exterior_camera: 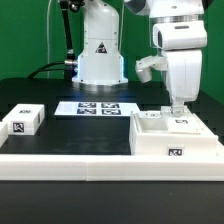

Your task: Assemble cabinet

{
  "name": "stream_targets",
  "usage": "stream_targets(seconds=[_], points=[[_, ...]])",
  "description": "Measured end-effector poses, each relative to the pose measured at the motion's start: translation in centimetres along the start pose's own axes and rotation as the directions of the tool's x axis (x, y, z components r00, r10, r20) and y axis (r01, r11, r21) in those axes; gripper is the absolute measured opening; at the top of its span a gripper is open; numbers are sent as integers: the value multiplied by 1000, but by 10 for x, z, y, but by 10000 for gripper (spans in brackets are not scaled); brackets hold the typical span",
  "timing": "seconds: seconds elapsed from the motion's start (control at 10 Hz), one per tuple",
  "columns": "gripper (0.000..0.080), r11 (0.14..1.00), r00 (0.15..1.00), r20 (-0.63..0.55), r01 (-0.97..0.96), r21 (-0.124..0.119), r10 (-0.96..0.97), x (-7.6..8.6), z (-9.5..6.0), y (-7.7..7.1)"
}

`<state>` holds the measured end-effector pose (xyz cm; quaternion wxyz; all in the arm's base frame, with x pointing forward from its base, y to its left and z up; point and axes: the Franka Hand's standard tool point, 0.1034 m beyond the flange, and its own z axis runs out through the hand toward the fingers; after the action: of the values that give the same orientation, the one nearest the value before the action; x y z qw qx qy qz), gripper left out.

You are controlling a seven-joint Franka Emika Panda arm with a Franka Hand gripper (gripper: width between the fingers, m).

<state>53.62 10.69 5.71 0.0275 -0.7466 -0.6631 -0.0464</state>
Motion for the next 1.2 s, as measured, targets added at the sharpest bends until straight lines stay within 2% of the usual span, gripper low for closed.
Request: stream_targets(seconds=[0.1, 0.3, 0.6, 1.2], points=[[70, 1000, 1000, -1, -4, 0, 4, 0, 0, 9], [70, 1000, 1000, -11, 4, -15, -4, -1, 0, 24], [71, 999, 999, -14, 48, -22, -48, -11, -1, 36], [71, 999, 999, -12, 36, -21, -36, -11, -3, 38]])
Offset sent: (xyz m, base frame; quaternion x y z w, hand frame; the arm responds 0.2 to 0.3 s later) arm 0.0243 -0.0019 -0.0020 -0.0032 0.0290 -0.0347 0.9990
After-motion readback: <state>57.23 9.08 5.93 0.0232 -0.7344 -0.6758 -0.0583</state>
